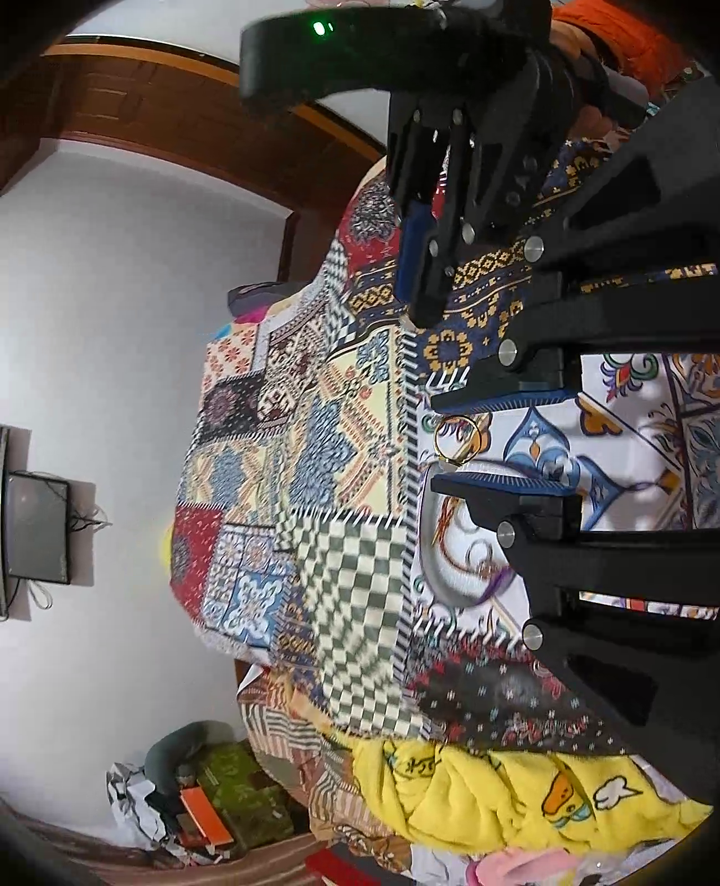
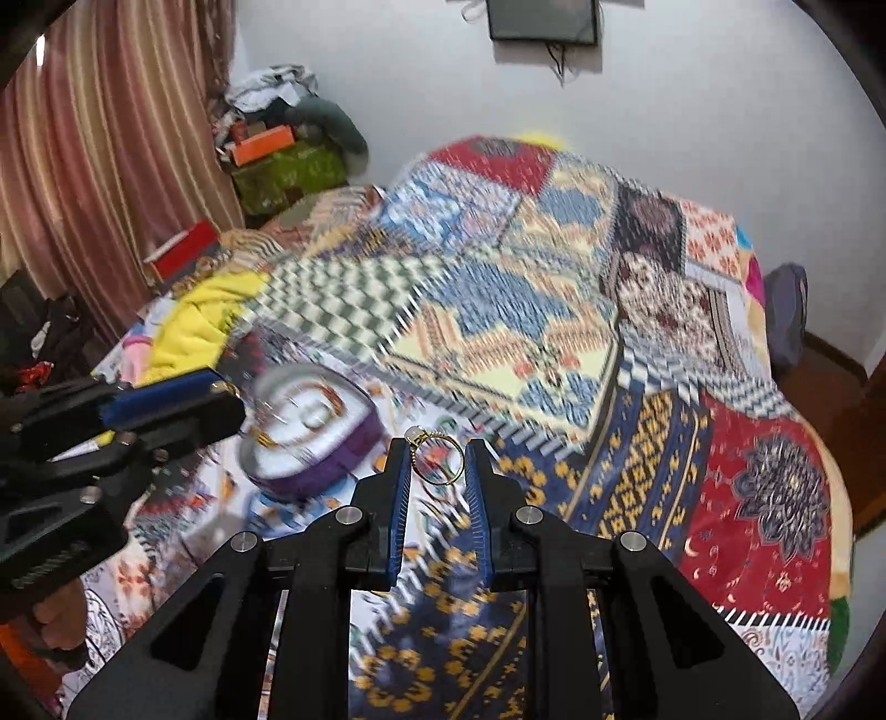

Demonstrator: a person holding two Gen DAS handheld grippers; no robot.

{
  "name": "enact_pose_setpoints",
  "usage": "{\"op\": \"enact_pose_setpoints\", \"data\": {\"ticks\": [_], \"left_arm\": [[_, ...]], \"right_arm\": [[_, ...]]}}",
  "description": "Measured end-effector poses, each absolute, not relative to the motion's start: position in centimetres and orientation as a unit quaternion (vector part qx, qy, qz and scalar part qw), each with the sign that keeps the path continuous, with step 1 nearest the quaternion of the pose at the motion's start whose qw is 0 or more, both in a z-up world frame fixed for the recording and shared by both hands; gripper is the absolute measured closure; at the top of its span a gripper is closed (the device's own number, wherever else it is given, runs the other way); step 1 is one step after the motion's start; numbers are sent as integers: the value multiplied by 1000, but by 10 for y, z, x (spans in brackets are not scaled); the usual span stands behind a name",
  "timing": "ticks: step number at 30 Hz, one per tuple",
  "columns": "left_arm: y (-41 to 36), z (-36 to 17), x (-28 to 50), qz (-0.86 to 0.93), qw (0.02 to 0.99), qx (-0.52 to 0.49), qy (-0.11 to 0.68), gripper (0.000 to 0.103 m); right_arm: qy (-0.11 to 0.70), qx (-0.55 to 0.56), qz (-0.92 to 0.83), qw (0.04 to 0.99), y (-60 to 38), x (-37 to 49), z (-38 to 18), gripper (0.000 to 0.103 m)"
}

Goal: Organize jewelry
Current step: 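Lower the ring into the heart box with the left gripper while the right lowers its ring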

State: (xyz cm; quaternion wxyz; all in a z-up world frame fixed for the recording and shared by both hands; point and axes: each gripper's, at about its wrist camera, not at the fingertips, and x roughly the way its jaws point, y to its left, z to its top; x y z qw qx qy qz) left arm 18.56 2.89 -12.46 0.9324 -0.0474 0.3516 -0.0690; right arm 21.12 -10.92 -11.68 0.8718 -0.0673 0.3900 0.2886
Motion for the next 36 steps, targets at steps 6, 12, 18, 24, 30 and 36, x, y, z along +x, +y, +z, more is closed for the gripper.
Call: {"op": "enact_pose_setpoints", "data": {"ticks": [6,12,18,24,30,36], "left_arm": [[52,-111,175,-49,939,-55,336,83],[75,-108,172,-28,942,-64,329,83],[89,-117,180,-23,938,-74,338,83],[92,-134,192,-35,931,-79,355,83],[86,-155,206,-53,921,-76,379,83],[80,-176,211,-71,910,-73,402,83]], "right_arm": [[364,-58,309,877,-95,204,-97,85],[346,-50,327,878,-76,204,-87,85],[349,-49,339,872,-61,210,-94,85],[369,-52,339,864,-53,219,-112,85],[394,-58,339,852,-45,230,-130,85],[420,-56,345,838,-41,236,-147,85]]}}
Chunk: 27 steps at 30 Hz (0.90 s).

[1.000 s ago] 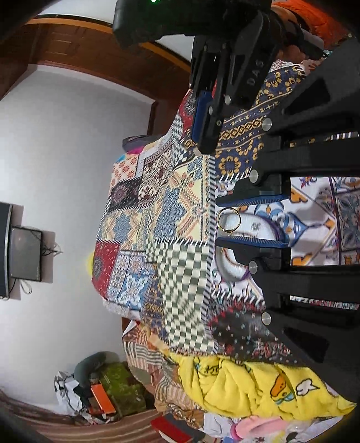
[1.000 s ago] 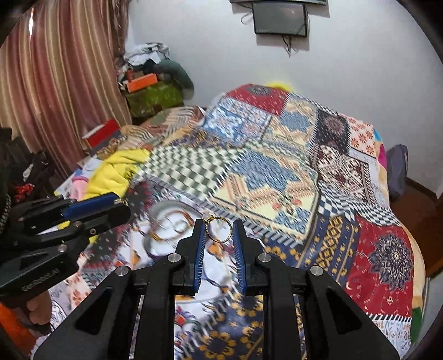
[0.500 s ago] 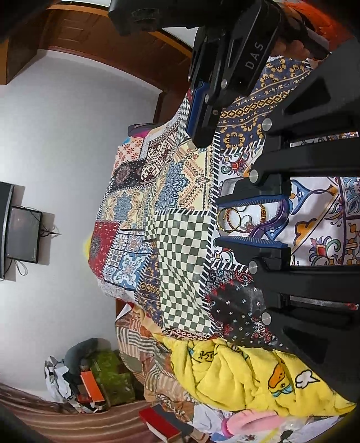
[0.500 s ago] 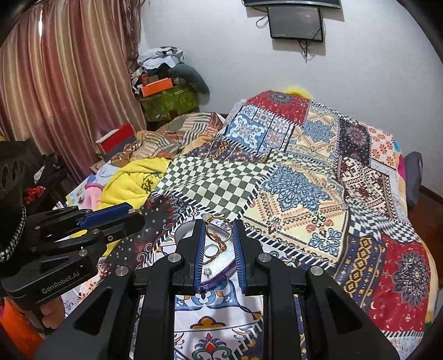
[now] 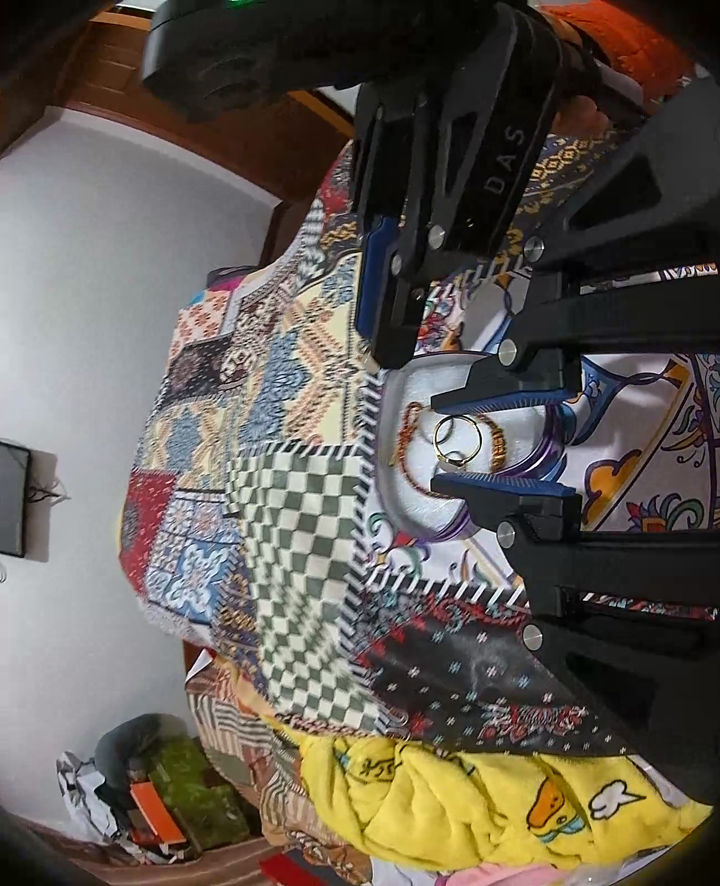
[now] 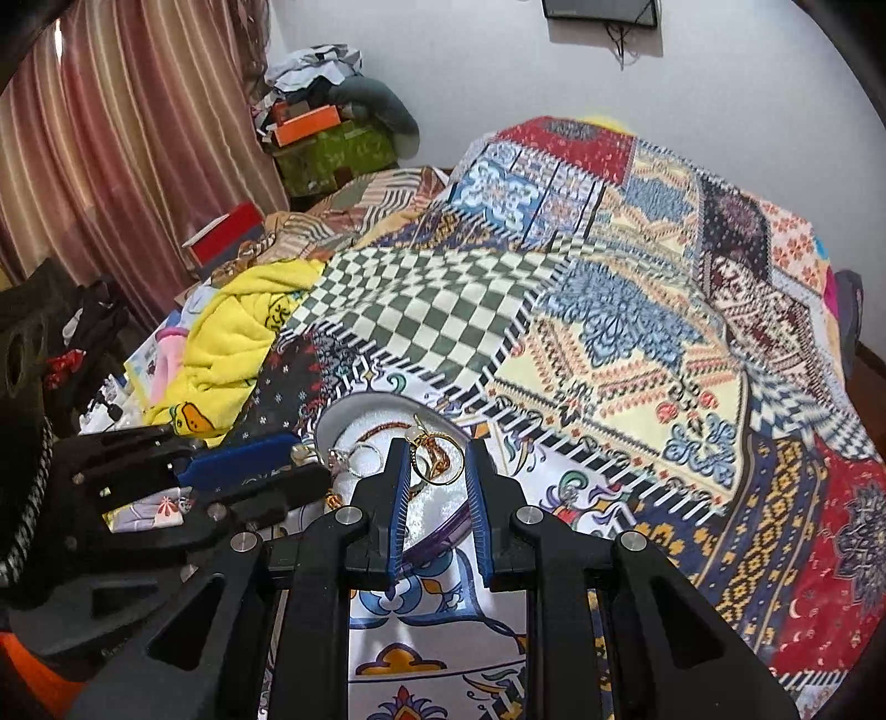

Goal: Organize jewelry
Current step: 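Lower the ring into the heart box with the left gripper while the right lowers its ring, then open the left gripper over the heart box while the right gripper releases its ring there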

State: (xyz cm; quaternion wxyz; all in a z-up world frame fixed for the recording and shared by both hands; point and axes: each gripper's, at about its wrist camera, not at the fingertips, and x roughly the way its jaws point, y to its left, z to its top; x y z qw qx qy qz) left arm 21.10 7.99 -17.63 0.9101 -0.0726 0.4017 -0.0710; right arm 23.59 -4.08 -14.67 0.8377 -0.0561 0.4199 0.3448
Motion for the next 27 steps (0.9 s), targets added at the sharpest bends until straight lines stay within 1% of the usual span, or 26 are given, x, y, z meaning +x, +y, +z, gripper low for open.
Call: {"op": "enact_pose_setpoints", "data": {"ticks": [6,23,26,27], "left_arm": [[77,-187,213,-79,904,-71,414,83],[77,-186,215,-79,904,-67,414,83],[76,-184,214,-76,905,-64,414,83],[76,-183,213,-76,905,-63,414,83]], "right_arm": [[434,-54,352,827,-39,237,-155,85],[447,-57,356,818,-36,240,-156,84],[449,-51,358,817,-38,242,-153,82],[447,-51,357,818,-38,241,-152,78]]}}
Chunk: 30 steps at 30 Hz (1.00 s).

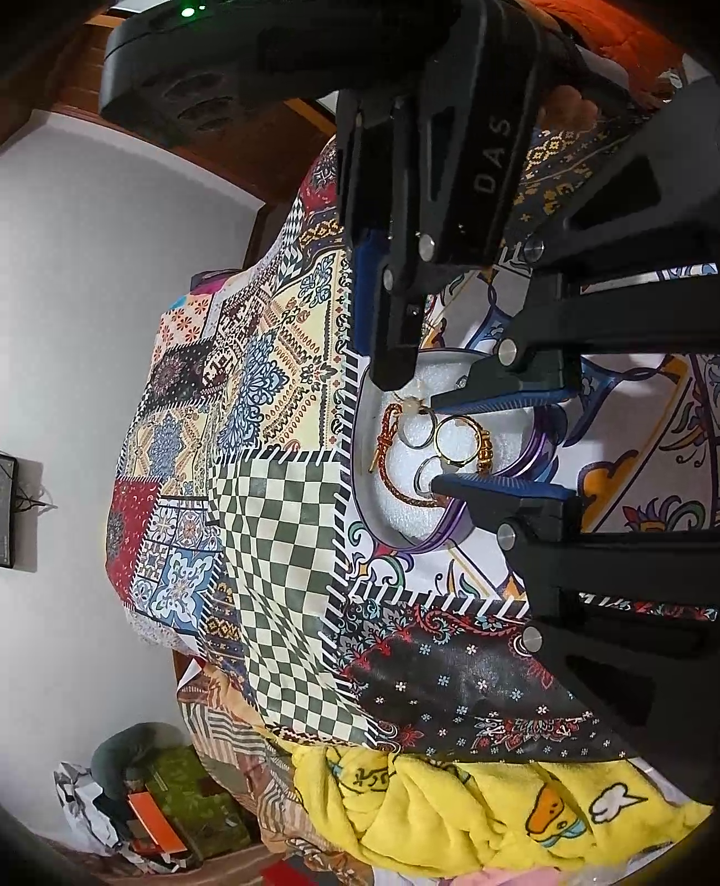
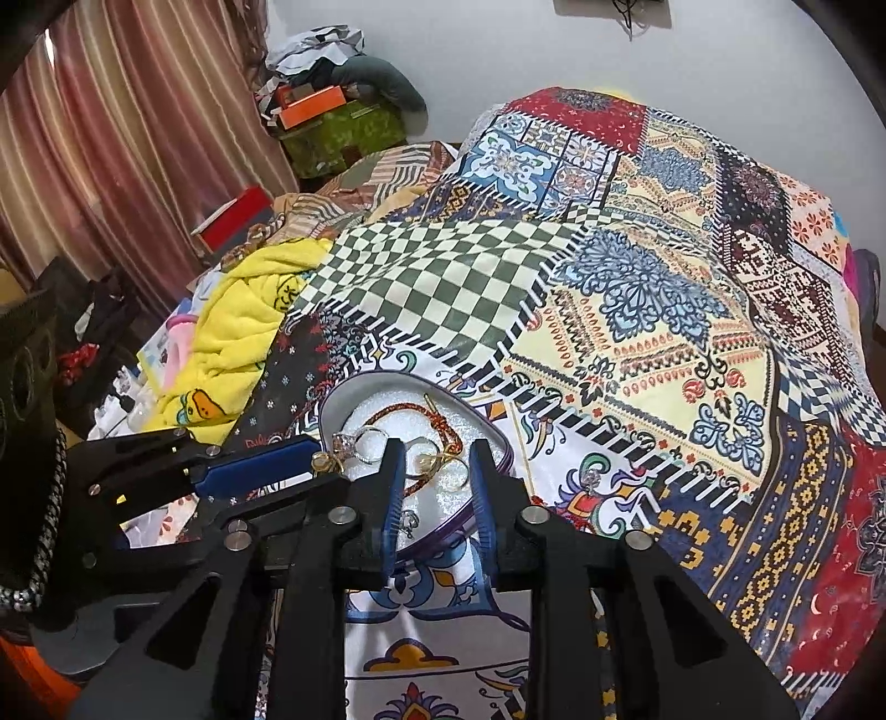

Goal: Organize jewelry
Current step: 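Open the left gripper over the heart box while the right gripper releases its ring there, then move the right gripper to the red beaded tassel earring and grasp it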

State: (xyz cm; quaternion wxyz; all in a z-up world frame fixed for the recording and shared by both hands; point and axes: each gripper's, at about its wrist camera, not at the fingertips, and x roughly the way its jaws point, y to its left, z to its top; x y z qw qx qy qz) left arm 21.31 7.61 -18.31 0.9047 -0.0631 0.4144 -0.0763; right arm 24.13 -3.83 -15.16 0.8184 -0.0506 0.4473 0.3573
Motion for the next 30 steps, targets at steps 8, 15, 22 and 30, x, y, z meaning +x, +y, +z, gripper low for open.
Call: {"op": "enact_pose_setpoints", "data": {"ticks": [8,15,22,30], "left_arm": [[75,-171,207,-65,910,-56,406,71],[71,-151,196,-54,919,-47,388,66],[63,-135,186,-48,925,-40,376,63],[59,-132,183,-27,930,-37,366,55]], "right_arm": [[426,-48,351,832,-47,234,-134,67],[411,-46,337,846,-64,227,-118,67],[393,-42,312,864,-89,216,-103,67],[406,-41,256,876,-126,224,-116,67]]}}
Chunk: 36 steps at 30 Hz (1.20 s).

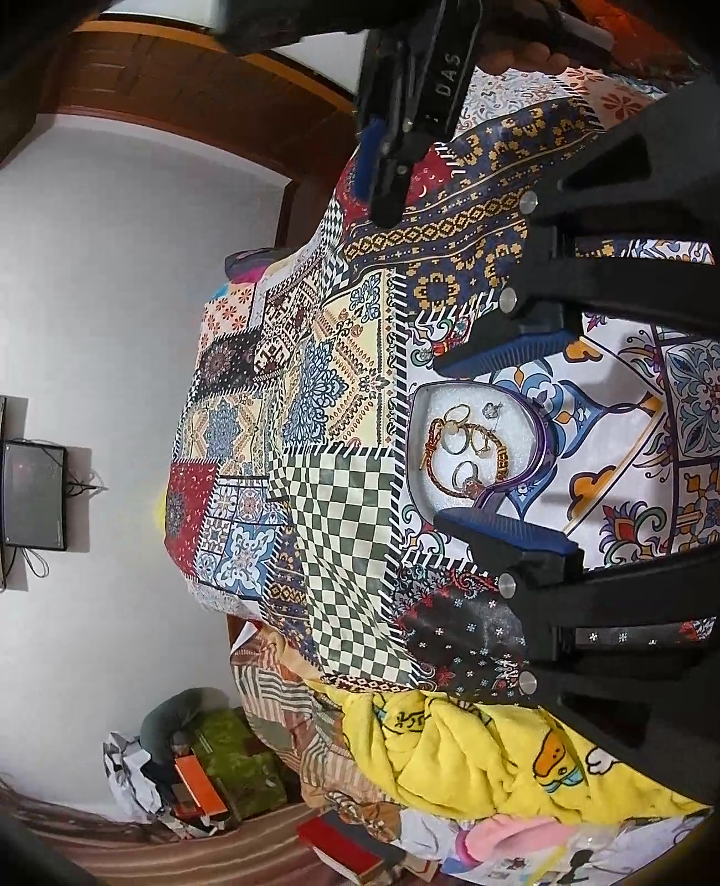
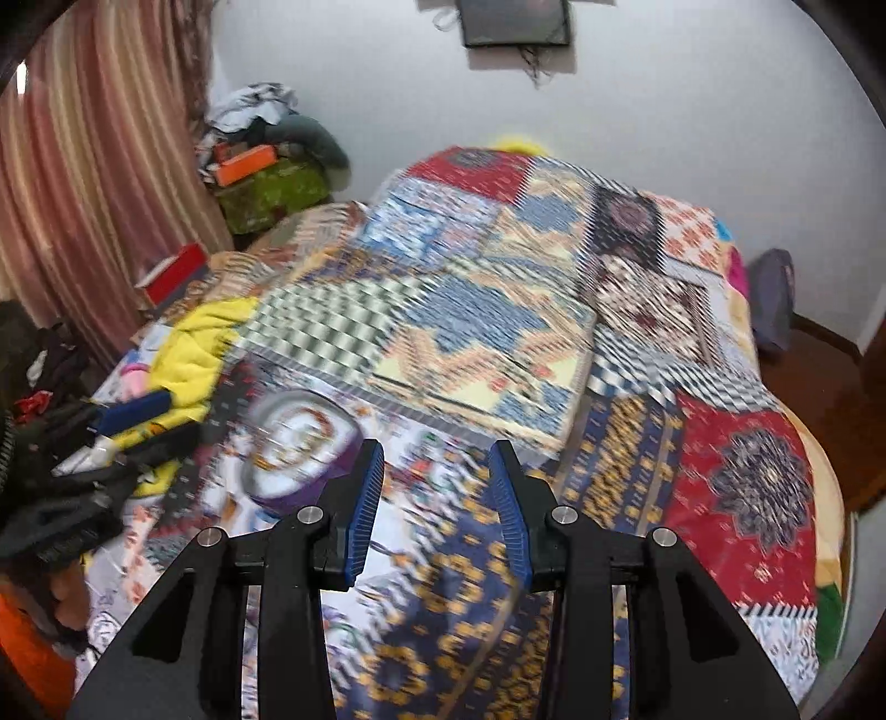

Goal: Organize jewelry
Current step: 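Move the right gripper to the red beaded tassel earring and grasp it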

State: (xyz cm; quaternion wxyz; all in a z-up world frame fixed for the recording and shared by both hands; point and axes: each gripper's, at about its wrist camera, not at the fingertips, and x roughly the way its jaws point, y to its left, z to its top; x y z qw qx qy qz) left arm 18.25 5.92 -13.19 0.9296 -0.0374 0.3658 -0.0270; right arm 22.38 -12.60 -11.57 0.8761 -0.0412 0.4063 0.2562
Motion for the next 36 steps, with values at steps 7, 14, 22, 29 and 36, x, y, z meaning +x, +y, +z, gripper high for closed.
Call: {"op": "enact_pose_setpoints", "data": {"ticks": [7,14,22,29,36], "left_arm": [[65,-150,194,-15,923,-53,381,55],[68,-165,201,-13,919,-51,391,55],[77,-173,206,-10,919,-49,391,55],[77,-176,203,-15,917,-55,394,55],[63,-169,186,-32,915,-59,398,55]], "right_arm": [[460,-41,239,854,-133,237,-157,67],[488,-64,268,828,-99,250,-187,67],[489,-102,279,820,-71,260,-206,67],[490,-99,284,818,-77,255,-207,95],[505,-85,295,807,-100,236,-206,95]]}}
